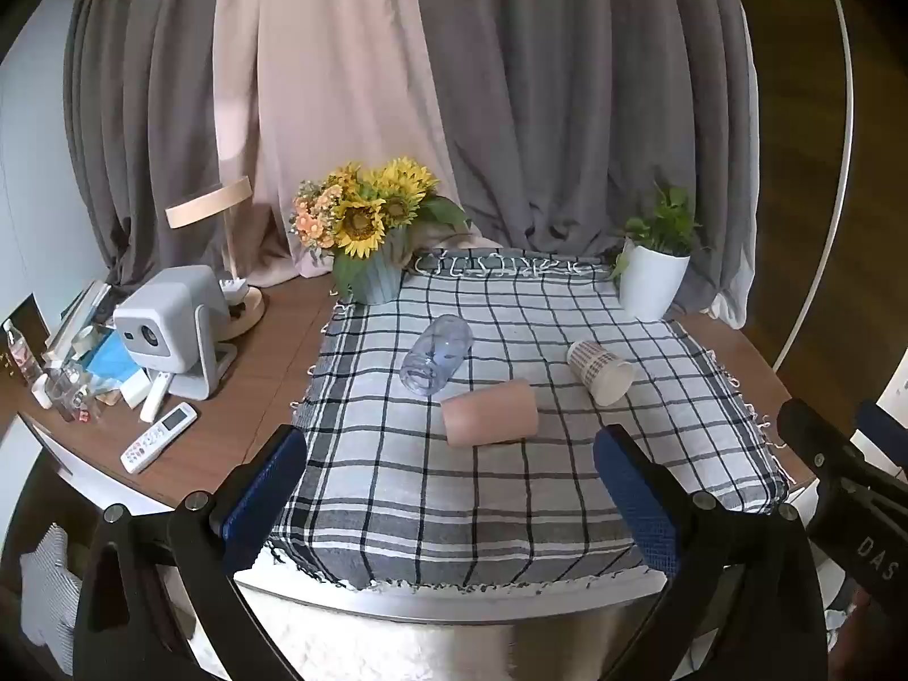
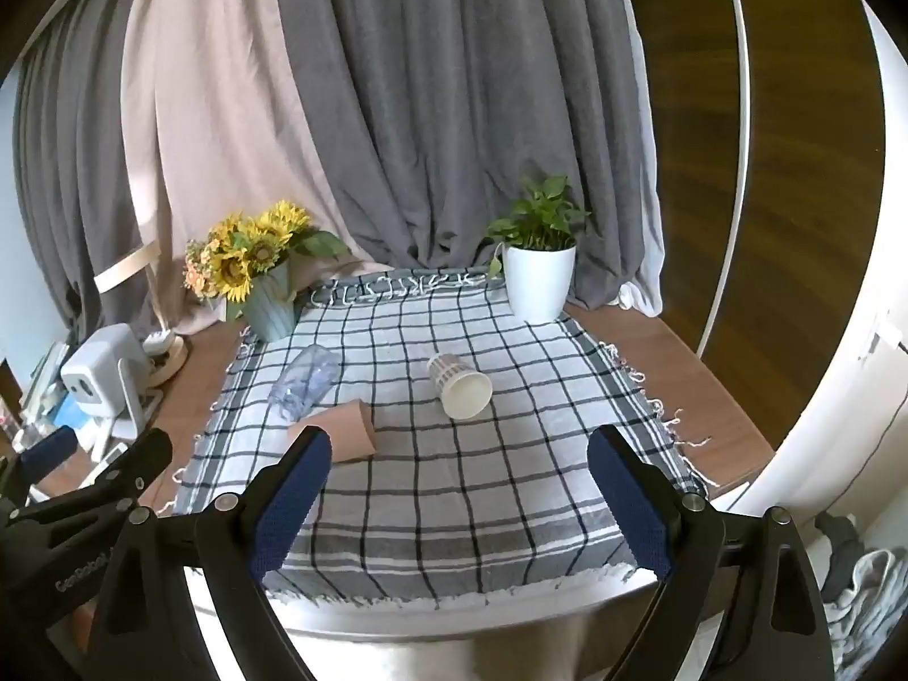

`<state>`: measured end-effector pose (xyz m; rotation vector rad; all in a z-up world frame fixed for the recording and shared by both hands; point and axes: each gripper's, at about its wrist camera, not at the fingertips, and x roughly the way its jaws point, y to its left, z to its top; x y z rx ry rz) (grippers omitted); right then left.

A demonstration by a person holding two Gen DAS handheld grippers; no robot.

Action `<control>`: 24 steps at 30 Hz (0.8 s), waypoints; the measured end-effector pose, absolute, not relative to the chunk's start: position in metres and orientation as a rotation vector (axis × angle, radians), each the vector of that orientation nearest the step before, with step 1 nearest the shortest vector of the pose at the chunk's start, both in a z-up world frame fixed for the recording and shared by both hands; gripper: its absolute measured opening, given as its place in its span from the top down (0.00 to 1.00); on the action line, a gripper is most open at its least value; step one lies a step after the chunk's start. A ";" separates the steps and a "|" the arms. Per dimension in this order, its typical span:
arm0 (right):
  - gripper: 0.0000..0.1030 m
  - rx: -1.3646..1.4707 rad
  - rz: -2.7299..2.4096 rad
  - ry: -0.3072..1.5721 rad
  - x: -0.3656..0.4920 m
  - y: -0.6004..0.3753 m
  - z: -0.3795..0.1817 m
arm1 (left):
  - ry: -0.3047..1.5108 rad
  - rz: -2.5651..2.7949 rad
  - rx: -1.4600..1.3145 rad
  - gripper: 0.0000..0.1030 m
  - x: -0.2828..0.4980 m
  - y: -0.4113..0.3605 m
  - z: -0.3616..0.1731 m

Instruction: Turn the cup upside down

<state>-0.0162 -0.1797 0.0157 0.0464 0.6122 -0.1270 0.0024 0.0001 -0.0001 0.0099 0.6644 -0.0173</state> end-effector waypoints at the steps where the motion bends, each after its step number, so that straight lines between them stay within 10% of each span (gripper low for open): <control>1: 0.11 0.053 -0.121 0.583 -0.017 -0.180 0.016 | 0.666 -0.017 0.011 0.00 0.004 0.000 0.000; 24: 0.11 0.051 -0.107 0.596 -0.022 -0.164 0.028 | 0.606 0.015 -0.016 0.00 -0.009 0.006 0.006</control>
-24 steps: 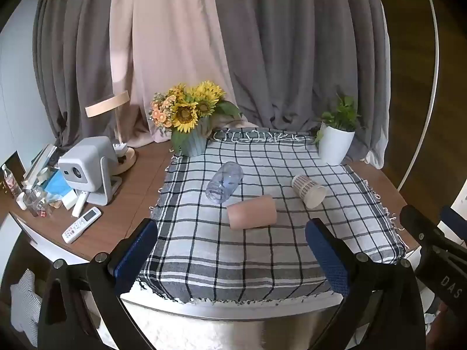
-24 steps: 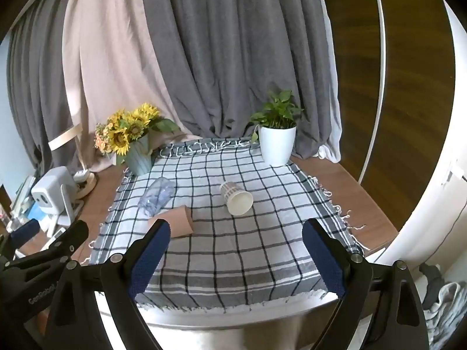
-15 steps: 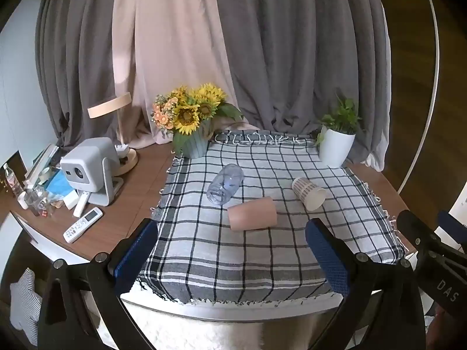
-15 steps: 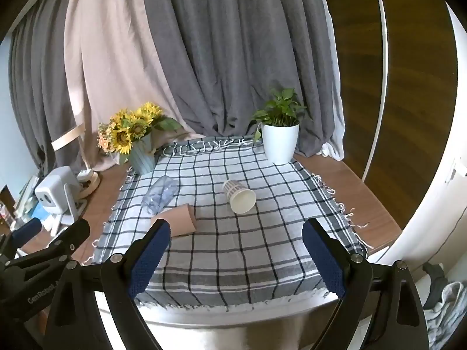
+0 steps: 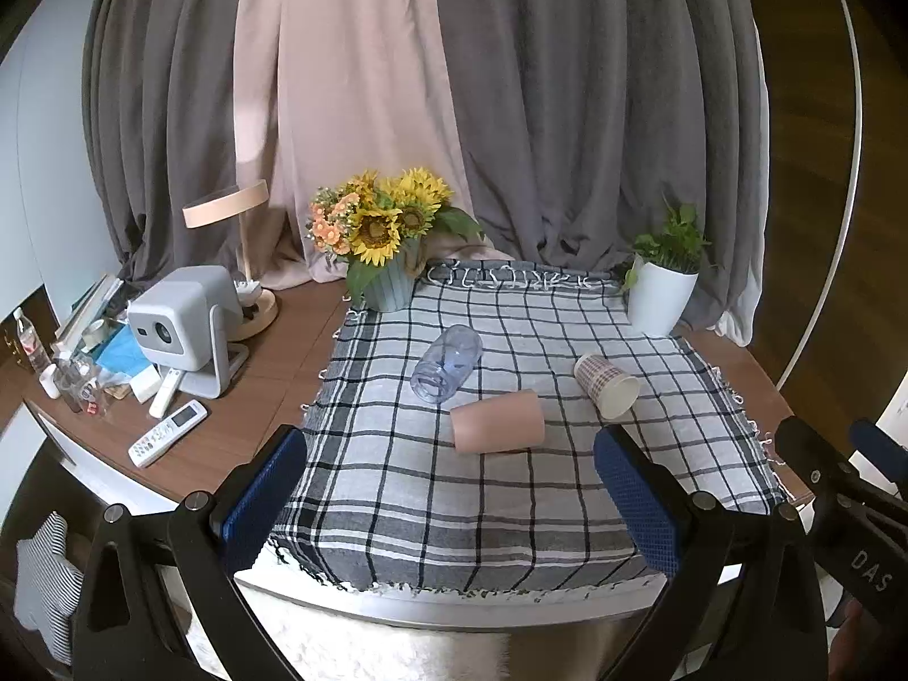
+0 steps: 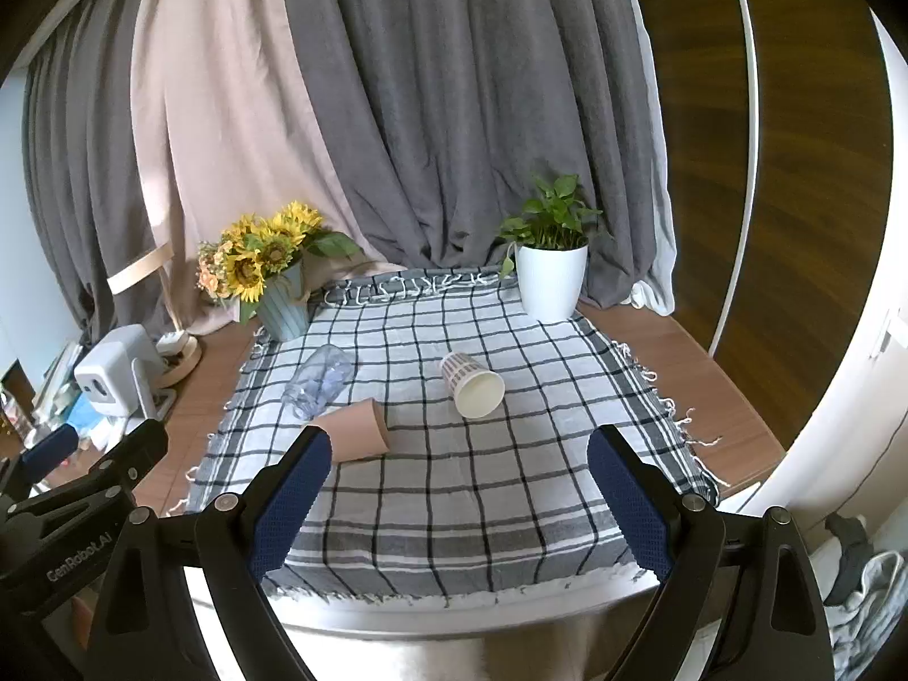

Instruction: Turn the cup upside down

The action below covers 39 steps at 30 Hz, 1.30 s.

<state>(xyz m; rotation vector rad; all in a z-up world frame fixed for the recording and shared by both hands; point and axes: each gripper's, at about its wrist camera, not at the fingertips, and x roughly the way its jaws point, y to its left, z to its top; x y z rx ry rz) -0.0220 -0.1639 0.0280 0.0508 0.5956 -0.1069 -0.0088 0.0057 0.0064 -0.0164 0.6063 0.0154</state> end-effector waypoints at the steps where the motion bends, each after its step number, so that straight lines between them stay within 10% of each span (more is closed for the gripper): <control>1: 0.11 0.052 -0.107 0.597 -0.020 -0.167 0.026 | 0.610 0.014 -0.016 0.00 -0.009 0.006 0.006; 39: 0.11 0.058 -0.100 0.594 -0.025 -0.176 0.025 | 0.612 0.009 -0.019 0.00 -0.015 0.001 0.000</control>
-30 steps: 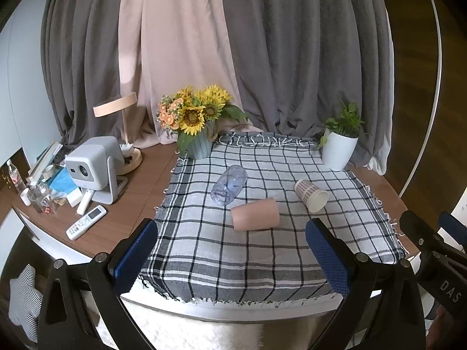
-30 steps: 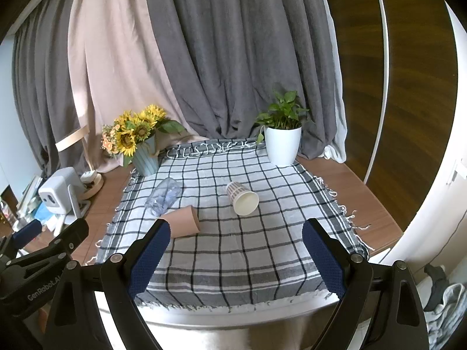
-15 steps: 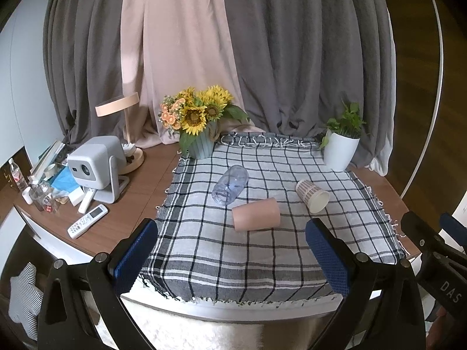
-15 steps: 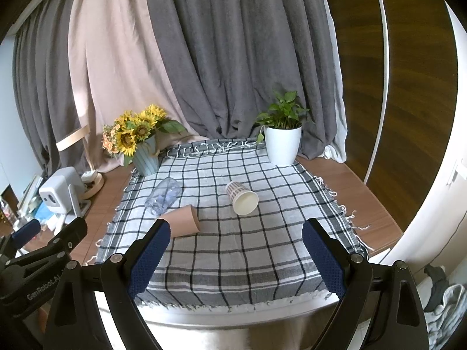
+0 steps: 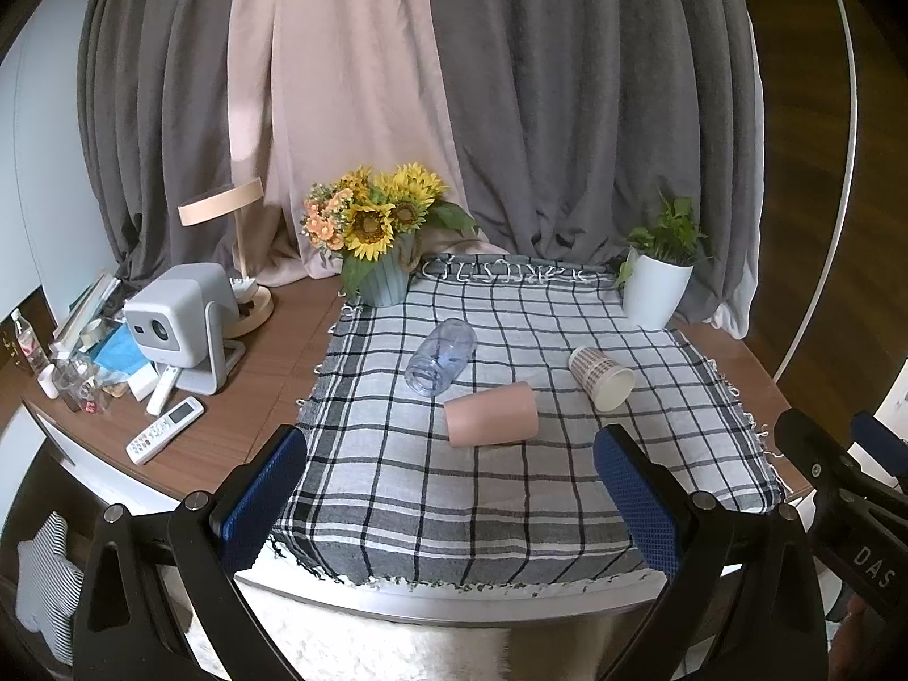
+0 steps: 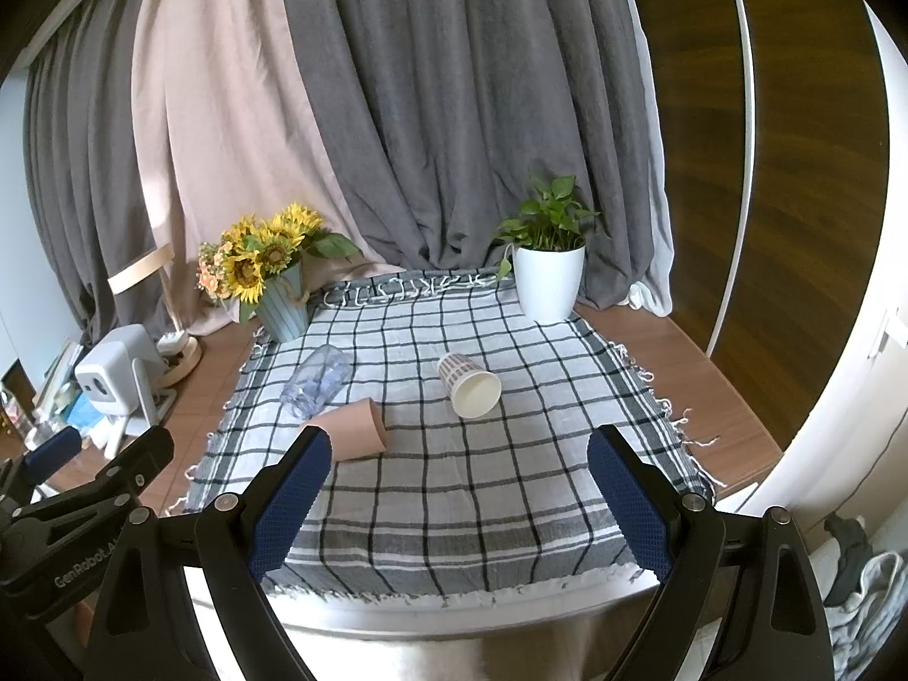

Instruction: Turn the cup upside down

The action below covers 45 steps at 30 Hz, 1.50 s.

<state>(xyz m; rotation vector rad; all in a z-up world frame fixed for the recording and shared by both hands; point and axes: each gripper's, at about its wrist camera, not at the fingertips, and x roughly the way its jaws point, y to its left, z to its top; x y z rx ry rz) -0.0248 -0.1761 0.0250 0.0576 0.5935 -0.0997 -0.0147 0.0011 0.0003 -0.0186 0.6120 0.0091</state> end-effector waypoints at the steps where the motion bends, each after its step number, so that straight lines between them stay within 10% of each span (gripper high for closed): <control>1: 0.11 0.058 -0.100 0.592 -0.025 -0.176 0.025 | 0.613 0.010 -0.018 0.00 -0.015 0.001 -0.001; 45: 0.11 0.102 -0.067 0.710 0.027 -0.138 -0.015 | 0.760 0.027 0.011 0.00 0.045 0.058 -0.028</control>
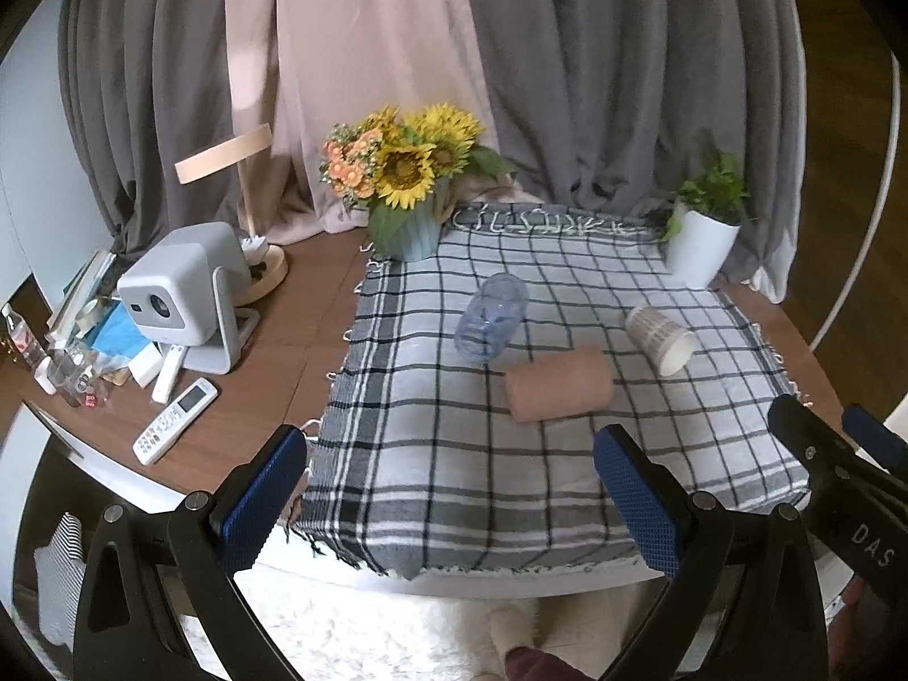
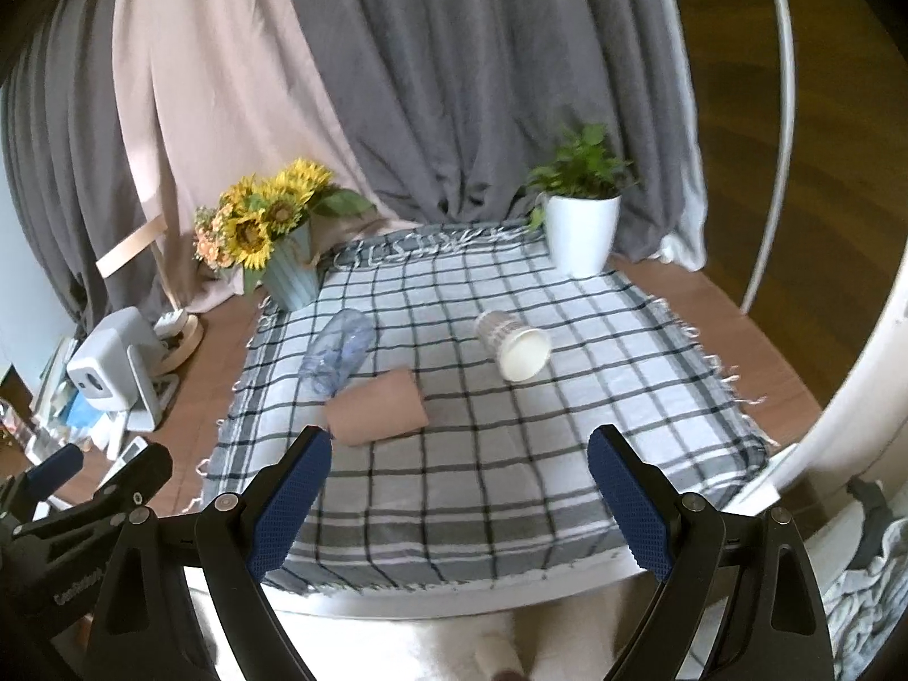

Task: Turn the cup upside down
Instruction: 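Move the right tool down toward the clear plastic cup lying on its side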

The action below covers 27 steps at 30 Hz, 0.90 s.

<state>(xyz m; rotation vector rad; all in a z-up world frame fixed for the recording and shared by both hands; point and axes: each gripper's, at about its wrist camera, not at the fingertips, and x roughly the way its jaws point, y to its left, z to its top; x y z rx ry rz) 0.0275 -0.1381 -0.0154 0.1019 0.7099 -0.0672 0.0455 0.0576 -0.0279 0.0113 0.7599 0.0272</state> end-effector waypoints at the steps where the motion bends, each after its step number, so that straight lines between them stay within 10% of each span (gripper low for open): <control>1: 0.11 0.101 -0.054 0.720 0.036 -0.134 -0.018 | 0.771 0.033 0.012 0.00 0.055 0.062 -0.031; 27: 0.11 0.185 0.039 1.010 0.285 -0.029 -0.106 | 0.991 0.013 0.035 0.00 0.276 0.157 -0.098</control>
